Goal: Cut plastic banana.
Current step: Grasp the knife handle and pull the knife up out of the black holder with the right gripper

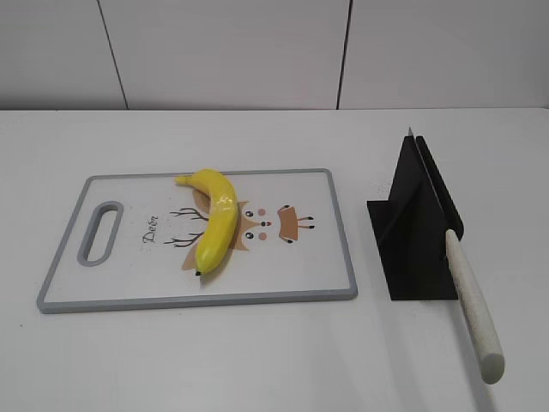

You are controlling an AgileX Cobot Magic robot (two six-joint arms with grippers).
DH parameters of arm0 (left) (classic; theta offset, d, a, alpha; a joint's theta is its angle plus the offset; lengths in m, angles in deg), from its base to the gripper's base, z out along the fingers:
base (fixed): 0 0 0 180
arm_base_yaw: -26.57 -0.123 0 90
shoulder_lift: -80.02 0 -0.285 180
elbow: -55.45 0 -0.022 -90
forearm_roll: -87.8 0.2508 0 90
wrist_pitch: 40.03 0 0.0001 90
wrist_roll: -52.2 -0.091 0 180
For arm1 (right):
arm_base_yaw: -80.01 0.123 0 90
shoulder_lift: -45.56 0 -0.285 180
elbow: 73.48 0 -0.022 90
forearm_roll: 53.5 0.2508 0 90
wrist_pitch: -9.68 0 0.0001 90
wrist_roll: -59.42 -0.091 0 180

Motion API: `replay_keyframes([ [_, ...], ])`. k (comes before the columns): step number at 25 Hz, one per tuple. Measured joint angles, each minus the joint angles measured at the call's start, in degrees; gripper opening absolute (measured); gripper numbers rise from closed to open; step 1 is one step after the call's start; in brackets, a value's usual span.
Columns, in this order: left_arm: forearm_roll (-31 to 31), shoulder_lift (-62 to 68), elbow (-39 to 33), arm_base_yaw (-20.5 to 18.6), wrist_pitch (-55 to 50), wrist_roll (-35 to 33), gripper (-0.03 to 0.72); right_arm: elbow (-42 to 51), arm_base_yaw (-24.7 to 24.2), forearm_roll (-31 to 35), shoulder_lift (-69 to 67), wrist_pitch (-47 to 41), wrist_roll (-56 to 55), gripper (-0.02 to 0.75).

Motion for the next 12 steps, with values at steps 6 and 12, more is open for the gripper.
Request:
replay_keyframes([
  [6,0.12,0.00,0.00,0.00,0.00,0.00,0.489,-0.76,0.00,3.66,-5.11,-1.66,0.00,0.515],
  [12,2.27,0.00,0.00,0.00,0.00,0.00,0.489,-4.35,0.00,9.98,-20.12,-6.78,-0.05,0.599],
])
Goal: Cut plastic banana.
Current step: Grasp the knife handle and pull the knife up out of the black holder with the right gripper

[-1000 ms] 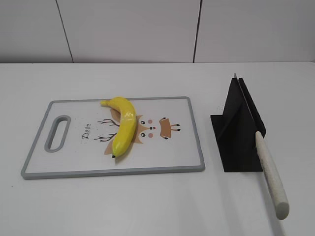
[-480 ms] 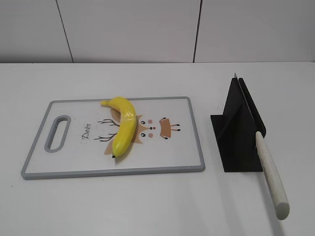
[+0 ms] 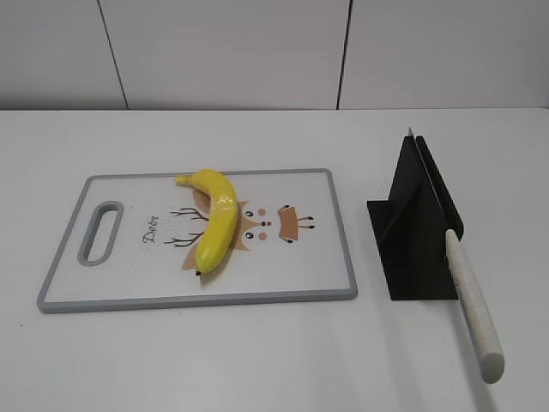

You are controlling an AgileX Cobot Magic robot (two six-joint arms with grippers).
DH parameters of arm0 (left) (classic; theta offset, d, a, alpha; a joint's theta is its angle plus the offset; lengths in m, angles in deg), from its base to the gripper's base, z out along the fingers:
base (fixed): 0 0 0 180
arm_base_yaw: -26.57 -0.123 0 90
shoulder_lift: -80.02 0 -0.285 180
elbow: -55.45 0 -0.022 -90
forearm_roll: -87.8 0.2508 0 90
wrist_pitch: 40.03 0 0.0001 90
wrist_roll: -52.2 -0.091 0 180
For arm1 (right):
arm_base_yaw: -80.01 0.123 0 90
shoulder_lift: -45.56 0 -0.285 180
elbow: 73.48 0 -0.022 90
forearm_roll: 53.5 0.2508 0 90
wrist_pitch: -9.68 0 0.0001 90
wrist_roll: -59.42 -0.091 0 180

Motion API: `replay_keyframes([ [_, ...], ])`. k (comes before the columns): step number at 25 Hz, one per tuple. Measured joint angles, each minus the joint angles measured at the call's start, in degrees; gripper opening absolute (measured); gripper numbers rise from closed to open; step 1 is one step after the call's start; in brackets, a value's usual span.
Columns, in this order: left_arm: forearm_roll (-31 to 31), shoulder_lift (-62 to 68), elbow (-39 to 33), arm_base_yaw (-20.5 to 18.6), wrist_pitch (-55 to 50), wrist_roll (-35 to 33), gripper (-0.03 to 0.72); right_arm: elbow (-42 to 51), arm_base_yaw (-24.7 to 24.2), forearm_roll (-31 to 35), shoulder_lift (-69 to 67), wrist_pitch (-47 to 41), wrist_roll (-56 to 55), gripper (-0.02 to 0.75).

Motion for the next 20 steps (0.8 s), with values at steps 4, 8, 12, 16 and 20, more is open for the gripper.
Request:
replay_keyframes([
  [4,0.38,0.00,0.00,0.00,0.00,0.00,0.489,-4.32,0.00,0.98,-9.84,-3.39,2.43,0.598],
  [8,0.66,0.00,0.00,0.00,0.00,0.00,0.489,-9.06,1.58,1.25,-16.96,-3.52,4.13,0.589],
  [12,0.73,0.00,0.00,0.00,0.00,0.00,0.489,-13.79,7.38,1.37,-23.73,-3.52,3.72,0.589],
  [16,0.73,0.00,0.00,0.00,0.00,0.00,0.489,-17.53,13.20,1.43,-32.01,-3.52,-0.46,0.589],
  [20,0.73,0.00,0.00,0.00,0.00,0.00,0.489,-19.91,17.52,1.43,-40.27,-3.36,-6.35,0.577],
])
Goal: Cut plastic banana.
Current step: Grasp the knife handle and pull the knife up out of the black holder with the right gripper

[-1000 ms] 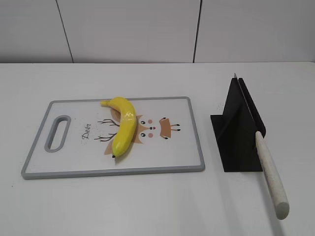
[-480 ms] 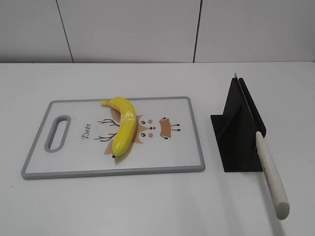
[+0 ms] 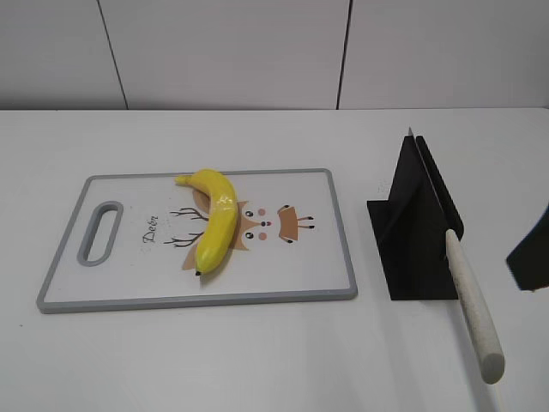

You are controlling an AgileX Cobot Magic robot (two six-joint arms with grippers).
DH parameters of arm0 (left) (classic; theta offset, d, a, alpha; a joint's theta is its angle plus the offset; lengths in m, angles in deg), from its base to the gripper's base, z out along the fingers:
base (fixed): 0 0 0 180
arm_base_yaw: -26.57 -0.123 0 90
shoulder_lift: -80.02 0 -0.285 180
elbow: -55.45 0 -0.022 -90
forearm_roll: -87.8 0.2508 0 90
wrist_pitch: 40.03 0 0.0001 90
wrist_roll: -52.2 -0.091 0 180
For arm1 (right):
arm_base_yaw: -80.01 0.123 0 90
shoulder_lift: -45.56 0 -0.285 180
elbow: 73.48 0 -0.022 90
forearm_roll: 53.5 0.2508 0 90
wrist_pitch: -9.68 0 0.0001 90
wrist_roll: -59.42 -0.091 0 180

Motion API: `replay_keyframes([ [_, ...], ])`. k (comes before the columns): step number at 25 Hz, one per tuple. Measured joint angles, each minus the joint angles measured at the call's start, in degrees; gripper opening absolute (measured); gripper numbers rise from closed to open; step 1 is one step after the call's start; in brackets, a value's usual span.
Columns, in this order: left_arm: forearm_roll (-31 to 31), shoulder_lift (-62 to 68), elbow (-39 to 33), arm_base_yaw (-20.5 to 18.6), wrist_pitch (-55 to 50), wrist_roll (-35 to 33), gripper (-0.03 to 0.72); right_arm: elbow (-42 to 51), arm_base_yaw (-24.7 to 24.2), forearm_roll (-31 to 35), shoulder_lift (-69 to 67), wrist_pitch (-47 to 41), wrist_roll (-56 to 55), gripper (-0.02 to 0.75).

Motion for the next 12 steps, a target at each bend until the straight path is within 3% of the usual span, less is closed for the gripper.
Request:
replay_keyframes([
  [3,0.00,0.00,0.00,0.00,0.00,0.00,0.489,-0.26,4.75,-1.56,-5.46,0.12,-4.93,0.573],
  [12,0.00,0.00,0.00,0.00,0.00,0.00,0.489,-0.27,20.16,-19.77,-15.89,6.04,-27.72,0.562],
])
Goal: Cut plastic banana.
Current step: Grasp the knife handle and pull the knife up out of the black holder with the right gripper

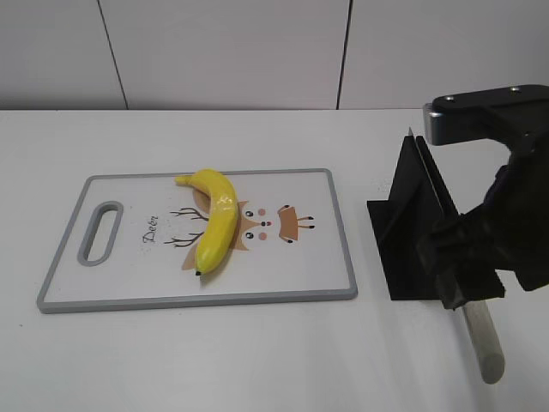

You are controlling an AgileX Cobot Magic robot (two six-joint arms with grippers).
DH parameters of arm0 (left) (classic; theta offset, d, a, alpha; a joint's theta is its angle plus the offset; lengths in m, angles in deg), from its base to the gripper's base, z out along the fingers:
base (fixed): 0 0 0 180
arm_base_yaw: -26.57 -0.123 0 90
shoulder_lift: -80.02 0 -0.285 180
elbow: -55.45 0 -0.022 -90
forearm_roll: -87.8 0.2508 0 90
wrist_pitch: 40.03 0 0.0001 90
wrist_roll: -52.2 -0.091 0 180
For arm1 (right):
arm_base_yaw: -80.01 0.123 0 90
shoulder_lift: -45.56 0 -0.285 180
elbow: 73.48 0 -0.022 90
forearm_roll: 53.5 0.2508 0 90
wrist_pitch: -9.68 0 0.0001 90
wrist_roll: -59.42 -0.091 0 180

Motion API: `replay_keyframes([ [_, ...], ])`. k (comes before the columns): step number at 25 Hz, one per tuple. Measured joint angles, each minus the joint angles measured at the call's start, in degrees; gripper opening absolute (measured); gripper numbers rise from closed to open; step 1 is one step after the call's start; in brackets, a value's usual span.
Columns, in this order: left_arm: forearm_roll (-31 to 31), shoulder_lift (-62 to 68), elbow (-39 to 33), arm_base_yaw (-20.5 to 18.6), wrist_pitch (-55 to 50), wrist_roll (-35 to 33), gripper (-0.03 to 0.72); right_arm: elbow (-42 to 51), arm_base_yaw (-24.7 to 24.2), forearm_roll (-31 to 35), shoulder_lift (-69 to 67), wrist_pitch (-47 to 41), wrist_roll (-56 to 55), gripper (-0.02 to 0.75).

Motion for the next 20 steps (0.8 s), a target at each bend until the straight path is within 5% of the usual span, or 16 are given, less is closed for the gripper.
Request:
replay_keyframes([
  [20,0.00,0.00,-0.04,0.00,0.04,0.00,0.489,6.65,0.57,-9.03,-12.88,12.35,-12.07,0.542],
])
